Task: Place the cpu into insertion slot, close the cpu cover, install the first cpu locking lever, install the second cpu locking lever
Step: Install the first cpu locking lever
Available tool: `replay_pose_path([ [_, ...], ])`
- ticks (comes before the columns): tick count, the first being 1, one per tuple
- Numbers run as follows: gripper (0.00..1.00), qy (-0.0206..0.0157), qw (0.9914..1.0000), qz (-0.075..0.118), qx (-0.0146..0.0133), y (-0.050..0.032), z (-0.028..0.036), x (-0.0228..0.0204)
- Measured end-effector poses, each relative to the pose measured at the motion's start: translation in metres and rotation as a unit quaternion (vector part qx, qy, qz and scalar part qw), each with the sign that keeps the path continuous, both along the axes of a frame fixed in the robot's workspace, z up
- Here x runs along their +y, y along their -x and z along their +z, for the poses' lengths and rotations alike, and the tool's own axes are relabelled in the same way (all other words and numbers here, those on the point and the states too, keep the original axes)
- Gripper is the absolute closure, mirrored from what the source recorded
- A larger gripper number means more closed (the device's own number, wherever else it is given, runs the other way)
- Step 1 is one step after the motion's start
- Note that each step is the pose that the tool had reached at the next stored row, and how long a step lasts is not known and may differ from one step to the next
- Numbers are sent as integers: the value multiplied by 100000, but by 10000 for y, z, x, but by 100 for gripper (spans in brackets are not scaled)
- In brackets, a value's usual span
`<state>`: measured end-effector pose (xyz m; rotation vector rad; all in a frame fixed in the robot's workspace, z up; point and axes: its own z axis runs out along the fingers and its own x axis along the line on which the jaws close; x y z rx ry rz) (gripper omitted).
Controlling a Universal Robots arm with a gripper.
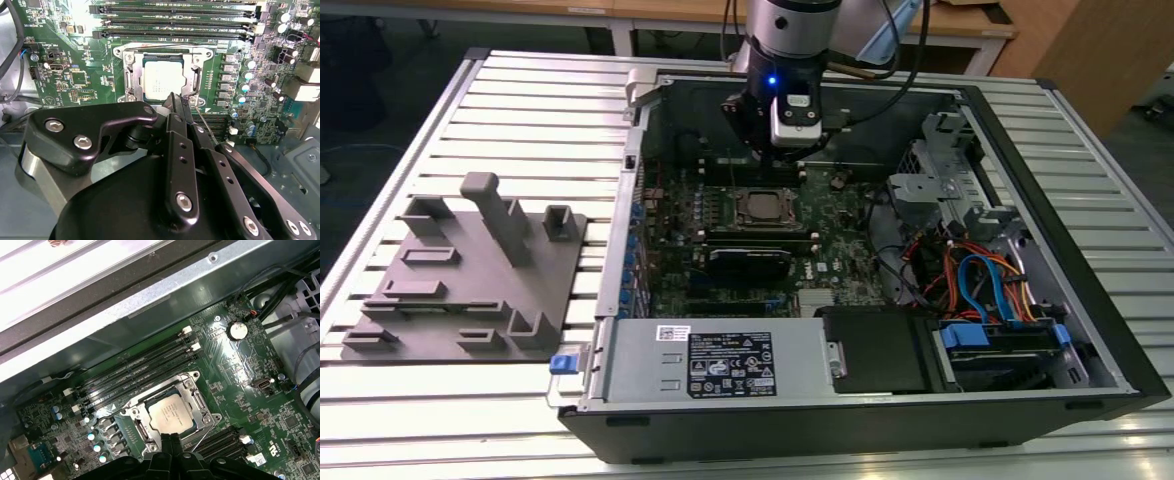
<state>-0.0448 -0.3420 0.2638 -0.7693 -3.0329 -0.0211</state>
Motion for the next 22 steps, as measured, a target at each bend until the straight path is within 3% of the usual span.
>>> replay_pose_path([
  [7, 90, -5, 100000, 308, -2, 3, 0, 0],
  [12, 90, 2, 99973, 2337, 0, 21, 0, -2],
  [18, 90, -11, 99959, 2877, -7, 138, -1, -3],
  [22, 90, -46, 99905, 4357, -10, 154, -3, -8],
])
